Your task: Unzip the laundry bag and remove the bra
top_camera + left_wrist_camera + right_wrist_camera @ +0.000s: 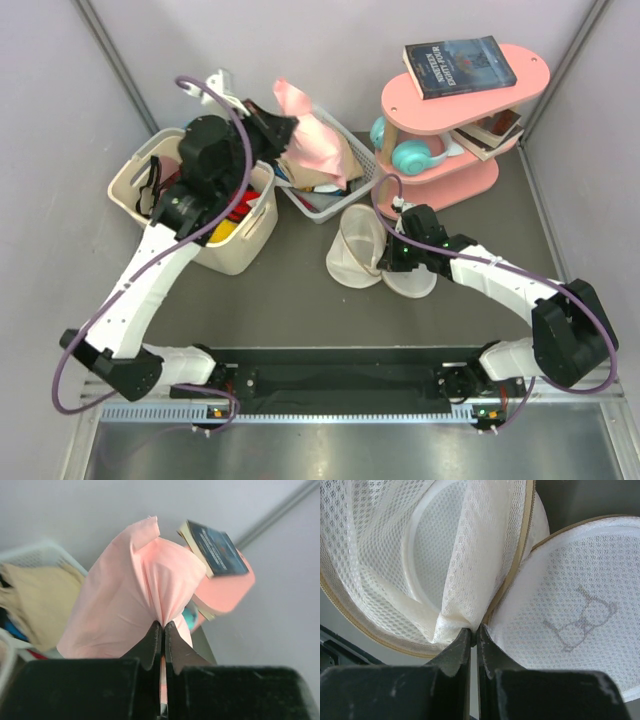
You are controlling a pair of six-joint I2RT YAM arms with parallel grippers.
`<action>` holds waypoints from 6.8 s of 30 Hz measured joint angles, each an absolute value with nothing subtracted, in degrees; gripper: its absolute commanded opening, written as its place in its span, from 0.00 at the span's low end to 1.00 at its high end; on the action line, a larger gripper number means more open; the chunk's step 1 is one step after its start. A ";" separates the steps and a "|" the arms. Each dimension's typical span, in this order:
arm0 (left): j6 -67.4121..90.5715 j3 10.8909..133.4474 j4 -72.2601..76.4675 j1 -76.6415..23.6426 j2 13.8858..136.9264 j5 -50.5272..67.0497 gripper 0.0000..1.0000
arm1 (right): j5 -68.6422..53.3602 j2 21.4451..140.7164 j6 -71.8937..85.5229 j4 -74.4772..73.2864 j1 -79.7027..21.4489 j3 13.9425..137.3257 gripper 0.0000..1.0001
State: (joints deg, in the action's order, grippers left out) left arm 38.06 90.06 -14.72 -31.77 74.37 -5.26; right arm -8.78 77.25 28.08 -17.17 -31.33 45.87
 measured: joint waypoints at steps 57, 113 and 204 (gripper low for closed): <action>19.88 69.84 -16.21 -7.64 82.06 -9.21 0.00 | -8.60 78.52 28.01 -18.35 -31.33 46.22 0.00; 27.14 73.34 -32.42 -7.40 66.08 -6.37 0.98 | 7.40 75.61 25.23 -34.83 -10.24 42.89 0.47; 22.31 70.76 -41.36 -7.66 58.96 -3.92 0.99 | -4.69 90.54 13.08 -26.26 -46.44 67.83 1.00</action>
State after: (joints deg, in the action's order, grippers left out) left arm 22.31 70.76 -41.36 -7.66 58.96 -3.92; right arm -4.69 90.54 13.08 -26.26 -46.44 67.83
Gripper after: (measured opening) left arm 0.987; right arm 0.944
